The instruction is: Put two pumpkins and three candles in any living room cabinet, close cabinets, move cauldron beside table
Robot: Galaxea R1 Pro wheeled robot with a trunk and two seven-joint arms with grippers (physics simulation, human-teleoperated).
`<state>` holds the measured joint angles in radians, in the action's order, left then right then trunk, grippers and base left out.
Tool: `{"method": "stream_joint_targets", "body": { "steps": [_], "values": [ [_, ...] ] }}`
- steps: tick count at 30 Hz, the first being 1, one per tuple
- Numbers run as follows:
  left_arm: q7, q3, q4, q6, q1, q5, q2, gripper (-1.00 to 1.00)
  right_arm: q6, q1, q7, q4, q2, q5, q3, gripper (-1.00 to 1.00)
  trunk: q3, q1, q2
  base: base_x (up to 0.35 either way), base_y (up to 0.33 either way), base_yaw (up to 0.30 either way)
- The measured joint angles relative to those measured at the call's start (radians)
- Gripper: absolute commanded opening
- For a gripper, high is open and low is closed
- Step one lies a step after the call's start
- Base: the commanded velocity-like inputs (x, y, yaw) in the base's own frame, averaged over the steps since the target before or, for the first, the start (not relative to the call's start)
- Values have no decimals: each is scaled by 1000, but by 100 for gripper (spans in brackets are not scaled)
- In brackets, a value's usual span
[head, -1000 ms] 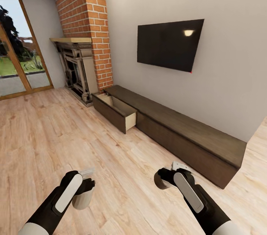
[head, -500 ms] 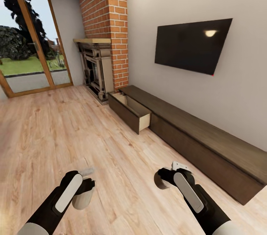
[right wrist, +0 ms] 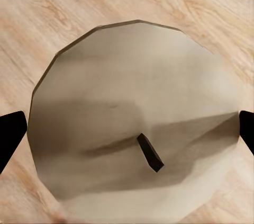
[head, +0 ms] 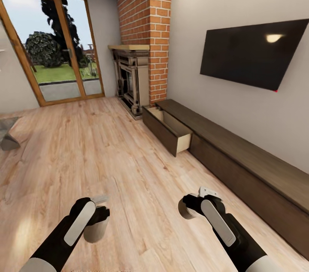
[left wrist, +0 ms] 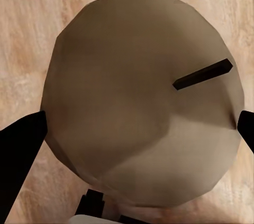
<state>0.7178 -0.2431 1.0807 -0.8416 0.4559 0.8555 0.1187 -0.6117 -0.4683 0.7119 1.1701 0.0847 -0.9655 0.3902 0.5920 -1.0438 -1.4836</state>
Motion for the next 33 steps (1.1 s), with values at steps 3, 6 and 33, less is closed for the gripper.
{"method": "stream_joint_targets", "body": {
  "steps": [3, 6, 33],
  "values": [
    [0, 0, 0, 0, 0, 0, 0, -100, 0, 0, 0, 0, 0, 0, 0, -100, 0, 0, 0, 0, 0, 281],
    [0, 0, 0, 0, 0, 0, 0, -100, 0, 0, 0, 0, 0, 0, 0, -100, 0, 0, 0, 0, 0, 281],
    [0, 0, 0, 0, 0, 0, 0, -100, 1, 0, 0, 0, 0, 0, 0, -100, 0, 0, 0, 102, 0, 281]
  ]
}}
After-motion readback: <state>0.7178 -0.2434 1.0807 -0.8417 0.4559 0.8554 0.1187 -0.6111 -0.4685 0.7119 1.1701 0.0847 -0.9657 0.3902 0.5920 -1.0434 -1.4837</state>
